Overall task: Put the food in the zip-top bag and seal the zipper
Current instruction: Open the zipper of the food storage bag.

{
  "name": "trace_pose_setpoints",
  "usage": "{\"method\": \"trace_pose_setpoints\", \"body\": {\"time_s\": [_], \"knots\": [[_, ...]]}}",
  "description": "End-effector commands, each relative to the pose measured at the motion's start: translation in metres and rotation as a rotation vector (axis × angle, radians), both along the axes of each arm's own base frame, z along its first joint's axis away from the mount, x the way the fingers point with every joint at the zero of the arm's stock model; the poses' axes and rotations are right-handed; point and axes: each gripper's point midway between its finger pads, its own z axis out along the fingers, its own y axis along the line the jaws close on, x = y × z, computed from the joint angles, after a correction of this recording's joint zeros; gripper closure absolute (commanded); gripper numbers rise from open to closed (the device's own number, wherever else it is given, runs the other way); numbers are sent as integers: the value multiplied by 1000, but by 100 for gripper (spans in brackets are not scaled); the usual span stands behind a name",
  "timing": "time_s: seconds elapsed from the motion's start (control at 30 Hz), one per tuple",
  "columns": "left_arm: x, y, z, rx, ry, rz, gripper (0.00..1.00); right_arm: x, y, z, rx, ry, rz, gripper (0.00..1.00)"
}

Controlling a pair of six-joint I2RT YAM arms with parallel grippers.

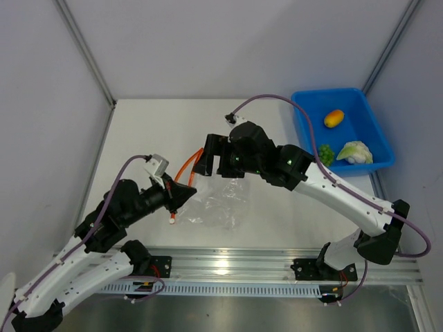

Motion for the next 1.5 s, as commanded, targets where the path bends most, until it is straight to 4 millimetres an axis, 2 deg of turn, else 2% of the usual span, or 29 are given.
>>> {"method": "trace_pose_setpoints", "body": {"time_s": [0.0, 0.1, 0.27, 0.47, 0.67, 0.83, 1.0, 1.17, 1.47], "knots": [[14, 10, 15, 33, -44, 103, 99, 6, 1, 9, -10, -14, -54, 9], [16, 9, 13, 45, -41, 111, 99, 6, 2, 6, -30, -12, -62, 9], [19, 7, 15, 59, -55, 126, 99, 12, 5, -21, -138, 9, -85, 9], [20, -2, 10, 109, -58, 118, 99, 21, 10, -33, -190, 11, -106, 9], [22, -7, -1, 161, -52, 122, 99, 24, 13, -30, -179, -2, -112, 9], [23, -8, -6, 180, -52, 126, 99, 25, 7, -20, -165, -28, -119, 8], [26, -6, -6, 186, -62, 137, 99, 31, -1, -22, -188, -35, -125, 9], [28, -12, -4, 189, -62, 129, 99, 28, 11, -44, -221, 11, -94, 10], [27, -13, -9, 196, -60, 127, 100, 32, 20, -65, -238, 53, -87, 16]]}}
